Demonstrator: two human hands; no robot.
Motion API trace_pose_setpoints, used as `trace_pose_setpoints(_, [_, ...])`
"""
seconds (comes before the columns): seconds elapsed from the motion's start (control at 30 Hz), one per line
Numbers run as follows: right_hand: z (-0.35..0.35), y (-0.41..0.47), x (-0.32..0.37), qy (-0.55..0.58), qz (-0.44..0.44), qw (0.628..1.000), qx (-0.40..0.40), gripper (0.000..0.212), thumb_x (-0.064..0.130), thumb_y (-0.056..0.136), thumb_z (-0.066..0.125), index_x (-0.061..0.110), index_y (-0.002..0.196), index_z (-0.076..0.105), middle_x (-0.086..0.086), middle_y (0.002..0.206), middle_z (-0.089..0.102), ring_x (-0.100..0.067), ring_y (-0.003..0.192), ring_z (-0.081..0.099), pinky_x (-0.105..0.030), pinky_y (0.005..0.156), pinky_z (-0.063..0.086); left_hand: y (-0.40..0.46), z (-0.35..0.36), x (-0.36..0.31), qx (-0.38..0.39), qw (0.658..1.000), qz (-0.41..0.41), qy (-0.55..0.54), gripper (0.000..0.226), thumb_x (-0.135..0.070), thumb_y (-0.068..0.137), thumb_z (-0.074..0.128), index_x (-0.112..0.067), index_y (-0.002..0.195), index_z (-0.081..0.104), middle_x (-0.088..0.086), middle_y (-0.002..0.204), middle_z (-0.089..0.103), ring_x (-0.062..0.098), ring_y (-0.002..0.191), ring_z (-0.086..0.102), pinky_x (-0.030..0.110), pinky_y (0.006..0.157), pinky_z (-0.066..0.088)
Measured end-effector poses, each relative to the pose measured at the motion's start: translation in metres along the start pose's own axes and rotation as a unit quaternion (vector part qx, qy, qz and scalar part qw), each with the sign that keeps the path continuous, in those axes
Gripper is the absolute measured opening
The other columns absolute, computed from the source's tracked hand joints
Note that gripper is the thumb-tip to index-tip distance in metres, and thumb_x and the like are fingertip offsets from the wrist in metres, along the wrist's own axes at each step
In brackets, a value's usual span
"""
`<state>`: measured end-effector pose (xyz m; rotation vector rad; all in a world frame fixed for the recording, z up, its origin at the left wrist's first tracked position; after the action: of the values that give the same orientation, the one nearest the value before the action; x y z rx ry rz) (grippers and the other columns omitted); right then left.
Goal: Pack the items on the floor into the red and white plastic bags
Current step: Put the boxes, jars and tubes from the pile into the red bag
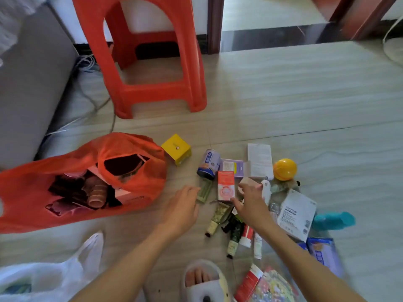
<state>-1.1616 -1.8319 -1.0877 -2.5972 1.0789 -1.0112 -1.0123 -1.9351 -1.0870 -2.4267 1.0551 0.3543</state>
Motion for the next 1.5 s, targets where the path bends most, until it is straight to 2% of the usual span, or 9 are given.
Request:
trace_pose_setpoints(0.13, [0.026,0.039,-0.010,0.004,0.041,0.999,-0.013,0.040,0.034,0.093,0.050,0.007,0.122,0.046,-0.013,0.121,0.052,-0.026,0.109,0.049,-0.032,0.083,0.037,0.029,0.046,0.030,0.067,0.993,-0.095,0.009,0.050,-0.022,0.089,0.047,-0.014,0.136,0.033,0.009,0.135,0.042,0.028,0.124,0.040,0.039,0.099,0.039])
trace_pose_setpoints(0.4, [0.067,0.075,-0.009,0.008,0.087,0.996,-0.023,0.082,0.032,0.084,0.062,-0.001,0.143,0.015,-0.021,0.132,0.041,-0.037,0.118,0.043,-0.043,0.098,0.040,0.072,0.079,0.031,0.016,0.988,-0.152,-0.022,0.053,-0.030,0.085,0.058,-0.011,0.129,0.035,0.011,0.124,0.044,0.027,0.115,0.044,0.036,0.092,0.042])
trace_pose_setpoints(0.6, [0.062,0.070,-0.010,0.039,0.084,0.995,-0.047,0.078,0.025,0.078,0.060,0.002,0.140,0.019,-0.022,0.117,0.051,-0.038,0.102,0.052,-0.045,0.087,0.046,0.064,0.078,0.043,0.056,0.978,-0.178,-0.094,0.046,-0.021,0.082,0.060,-0.004,0.122,0.046,0.016,0.122,0.046,0.030,0.116,0.046,0.034,0.096,0.039])
trace_pose_setpoints(0.73, [0.045,0.057,0.007,0.038,0.068,0.995,-0.056,0.071,0.028,0.076,0.059,0.004,0.134,0.027,-0.017,0.109,0.055,-0.034,0.097,0.054,-0.044,0.084,0.048,0.036,0.057,0.050,0.097,0.961,-0.198,-0.168,0.039,-0.025,0.076,0.063,-0.005,0.110,0.061,0.015,0.111,0.062,0.028,0.101,0.059,0.029,0.078,0.044])
trace_pose_setpoints(0.83, [0.029,0.043,0.033,0.058,0.035,0.996,-0.063,0.061,0.034,0.074,0.057,0.008,0.126,0.038,-0.012,0.104,0.058,-0.030,0.093,0.056,-0.043,0.082,0.048,0.005,0.026,0.041,0.079,0.966,-0.170,-0.180,0.026,-0.022,0.077,0.063,-0.010,0.099,0.065,0.010,0.098,0.068,0.021,0.087,0.061,0.025,0.063,0.037])
trace_pose_setpoints(1.0, [-0.002,0.003,0.084,0.072,-0.029,0.994,-0.076,0.043,0.039,0.079,0.058,0.017,0.115,0.046,-0.006,0.100,0.059,-0.023,0.087,0.057,-0.031,0.072,0.043,-0.058,-0.036,0.031,0.020,0.971,-0.140,-0.193,0.025,-0.023,0.075,0.061,-0.014,0.097,0.066,0.004,0.082,0.064,0.021,0.084,0.061,0.025,0.063,0.038])
trace_pose_setpoints(1.27, [-0.066,-0.093,0.207,0.092,-0.244,0.958,-0.121,0.056,0.036,0.083,0.057,0.016,0.134,0.044,-0.008,0.114,0.060,-0.024,0.104,0.056,-0.034,0.087,0.043,-0.134,-0.158,0.046,0.014,0.991,-0.068,-0.116,0.036,-0.047,0.079,0.061,-0.017,0.100,0.056,-0.005,0.091,0.058,0.011,0.080,0.056,0.023,0.068,0.044])
trace_pose_setpoints(1.43, [-0.068,-0.123,0.305,0.031,-0.375,0.924,-0.070,0.067,0.043,0.081,0.057,0.015,0.139,0.038,-0.004,0.119,0.053,-0.018,0.107,0.052,-0.025,0.088,0.039,-0.173,-0.248,0.096,-0.129,0.987,-0.080,-0.059,0.027,-0.035,0.084,0.058,-0.020,0.106,0.059,-0.008,0.088,0.059,0.013,0.082,0.058,0.022,0.068,0.041])
trace_pose_setpoints(1.5, [-0.055,-0.126,0.340,-0.040,-0.412,0.909,-0.050,0.066,0.043,0.085,0.057,0.015,0.140,0.035,-0.005,0.122,0.048,-0.021,0.109,0.051,-0.032,0.091,0.043,-0.185,-0.274,0.116,-0.182,0.980,-0.081,0.000,0.032,-0.034,0.083,0.058,-0.020,0.111,0.057,-0.005,0.092,0.059,0.017,0.094,0.057,0.025,0.074,0.039])
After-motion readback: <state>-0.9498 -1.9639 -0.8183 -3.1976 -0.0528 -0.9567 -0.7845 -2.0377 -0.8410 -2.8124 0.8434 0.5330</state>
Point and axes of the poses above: each hand's wrist, its own y-axis towards the middle knuckle, its own z-axis out of the palm, x = y × z, the point moved 7 cm from there along y, towards the middle knuckle
